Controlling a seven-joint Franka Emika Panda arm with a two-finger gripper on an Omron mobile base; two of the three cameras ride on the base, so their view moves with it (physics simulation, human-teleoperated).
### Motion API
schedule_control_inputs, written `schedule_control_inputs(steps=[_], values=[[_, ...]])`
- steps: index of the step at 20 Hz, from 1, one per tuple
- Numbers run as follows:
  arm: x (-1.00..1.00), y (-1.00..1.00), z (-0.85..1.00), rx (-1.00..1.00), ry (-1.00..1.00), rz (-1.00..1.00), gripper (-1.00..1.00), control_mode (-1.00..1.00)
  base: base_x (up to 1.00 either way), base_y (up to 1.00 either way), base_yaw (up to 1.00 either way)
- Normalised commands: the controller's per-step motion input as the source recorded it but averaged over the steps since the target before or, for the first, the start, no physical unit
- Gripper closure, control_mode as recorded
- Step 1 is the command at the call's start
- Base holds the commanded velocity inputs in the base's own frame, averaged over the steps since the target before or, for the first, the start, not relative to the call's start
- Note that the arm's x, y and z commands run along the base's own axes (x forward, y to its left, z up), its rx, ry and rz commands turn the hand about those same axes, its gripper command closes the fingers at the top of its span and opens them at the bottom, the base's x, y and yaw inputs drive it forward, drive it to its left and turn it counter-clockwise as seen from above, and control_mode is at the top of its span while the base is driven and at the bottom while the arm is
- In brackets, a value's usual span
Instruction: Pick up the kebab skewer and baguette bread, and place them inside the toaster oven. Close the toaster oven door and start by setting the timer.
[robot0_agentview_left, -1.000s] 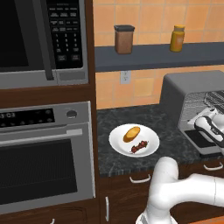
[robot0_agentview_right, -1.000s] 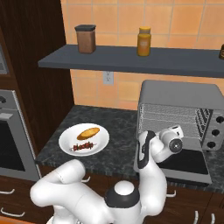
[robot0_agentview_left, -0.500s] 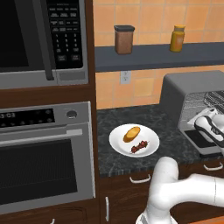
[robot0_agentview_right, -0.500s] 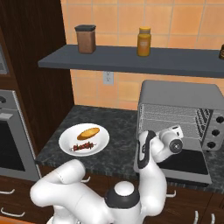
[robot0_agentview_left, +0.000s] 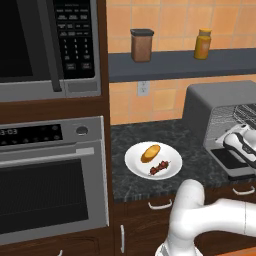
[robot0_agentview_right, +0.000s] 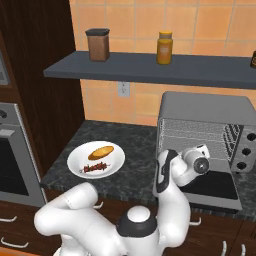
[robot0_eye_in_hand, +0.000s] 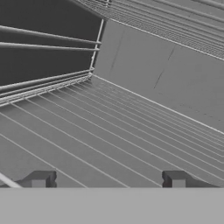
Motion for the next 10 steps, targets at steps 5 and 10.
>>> schedule_control_inputs(steps=[5, 10], values=[[-0.19, 0.20, -0.37, 0.20, 0.11, -0.09, 1.00, -1.00, 0.00, 0.00, 0.00], [-0.46, 0.11, -0.33, 0.23, 0.14, -0.06, 1.00, -1.00, 0.00, 0.00, 0.00]])
